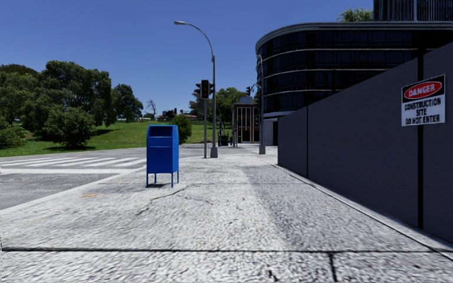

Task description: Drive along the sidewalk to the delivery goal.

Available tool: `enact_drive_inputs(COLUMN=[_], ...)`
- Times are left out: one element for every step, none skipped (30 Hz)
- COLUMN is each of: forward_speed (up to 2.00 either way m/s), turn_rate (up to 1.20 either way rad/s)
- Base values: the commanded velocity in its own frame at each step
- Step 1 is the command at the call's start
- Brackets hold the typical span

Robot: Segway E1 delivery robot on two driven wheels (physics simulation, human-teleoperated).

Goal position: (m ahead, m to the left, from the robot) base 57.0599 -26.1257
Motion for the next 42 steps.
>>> enact_drive_inputs(forward_speed=[1.99, 1.99, 1.99, 1.99, 1.99, 1.99, 1.99, 1.99, 1.99, 1.99, 1.99, 1.98, 1.98, 1.97, 1.97, 1.97, 1.96, 1.96, 1.96, 2.00, 2.00, 2.00, 2.00, 2.00, 2.00, 2.00, 2.00, 2.00, 2.00, 2.00, 2.00, 2.00, 2.00, 2.00, 2.00, 2.00, 2.00, 2.00, 1.99, 1.98, 1.98, 1.98], turn_rate=[0.00, 0.00, 0.00, 0.00, 0.00, 0.00, 0.00, 0.00, 0.00, 0.00, 0.00, 0.00, 0.00, 0.00, 0.00, 0.00, 0.00, 0.00, 0.00, 0.00, 0.00, 0.00, 0.00, 0.00, 0.00, 0.00, 0.00, 0.00, 0.00, 0.00, 0.00, 0.00, 0.00, 0.00, 0.00, 0.00, 0.00, 0.00, 0.00, 0.00, 0.00, 0.00])
